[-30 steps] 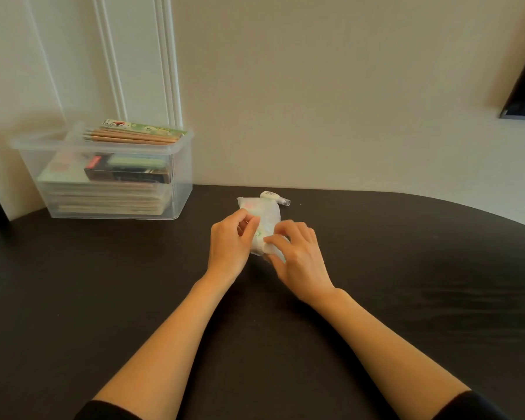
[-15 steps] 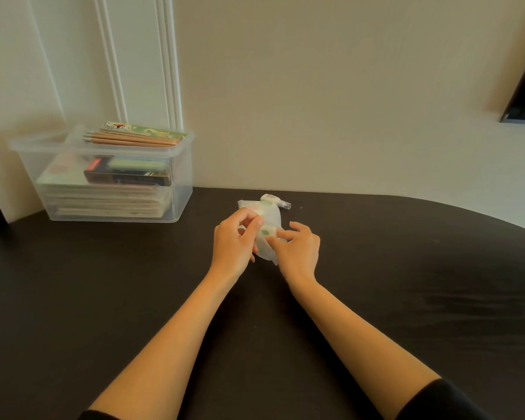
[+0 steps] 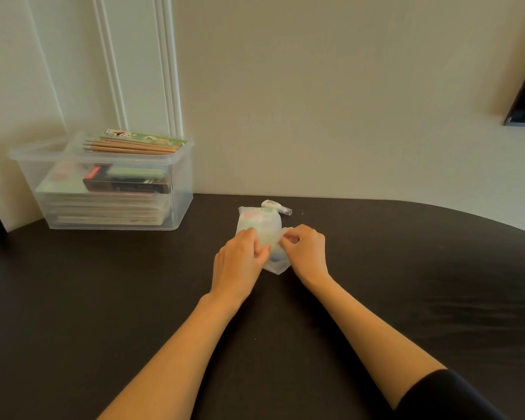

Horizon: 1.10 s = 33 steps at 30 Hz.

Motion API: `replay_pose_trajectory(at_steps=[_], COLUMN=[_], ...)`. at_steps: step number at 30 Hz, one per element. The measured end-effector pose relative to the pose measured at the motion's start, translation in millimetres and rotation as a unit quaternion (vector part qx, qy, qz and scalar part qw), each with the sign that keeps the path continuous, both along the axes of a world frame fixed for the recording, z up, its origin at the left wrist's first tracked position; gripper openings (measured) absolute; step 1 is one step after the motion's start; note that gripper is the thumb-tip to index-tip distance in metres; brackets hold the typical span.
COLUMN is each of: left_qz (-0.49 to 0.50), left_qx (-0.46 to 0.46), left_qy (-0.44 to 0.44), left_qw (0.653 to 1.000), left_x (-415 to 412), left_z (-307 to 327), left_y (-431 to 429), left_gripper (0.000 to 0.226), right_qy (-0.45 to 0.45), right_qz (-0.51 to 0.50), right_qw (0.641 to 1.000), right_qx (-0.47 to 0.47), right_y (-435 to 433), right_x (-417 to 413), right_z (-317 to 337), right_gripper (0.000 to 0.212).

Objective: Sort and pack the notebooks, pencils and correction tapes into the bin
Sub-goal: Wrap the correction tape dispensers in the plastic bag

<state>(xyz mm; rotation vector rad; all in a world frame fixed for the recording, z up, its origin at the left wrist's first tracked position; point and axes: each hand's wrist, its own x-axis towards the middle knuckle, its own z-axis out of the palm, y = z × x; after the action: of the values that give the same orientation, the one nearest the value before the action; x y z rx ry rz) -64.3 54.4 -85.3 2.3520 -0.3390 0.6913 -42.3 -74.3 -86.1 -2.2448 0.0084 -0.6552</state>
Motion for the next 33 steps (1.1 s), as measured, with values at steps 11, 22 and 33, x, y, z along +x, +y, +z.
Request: replay_pose_trajectory(at_steps=[11,22,33], left_qz=[0.048,0.044,0.055], left_qx=[0.151,0.041,0.082], left_qy=[0.069,0.068,-0.039], left_qw=[0.985,0.996,0.994], left_x=[13.7,19.1,27.1], left_z=[2.3,-1.2,-5.2], left_y=[-12.8,-5.5,-12.5], left_gripper=[0.049,0.021,0.036], right_qy=[-0.002,0.012,0.021], right_qz=[0.026,0.069,0.139], right_qw=[0.997,0.991,0.989], right_qx=[0.075,0.114,0.037], right_y=[-8.3,-24.8,-34.9], right_x=[6.3,-2.0,-9.6], right_z=[-3.5,5.9,4.9], right_gripper=[0.015,0.043,0.046])
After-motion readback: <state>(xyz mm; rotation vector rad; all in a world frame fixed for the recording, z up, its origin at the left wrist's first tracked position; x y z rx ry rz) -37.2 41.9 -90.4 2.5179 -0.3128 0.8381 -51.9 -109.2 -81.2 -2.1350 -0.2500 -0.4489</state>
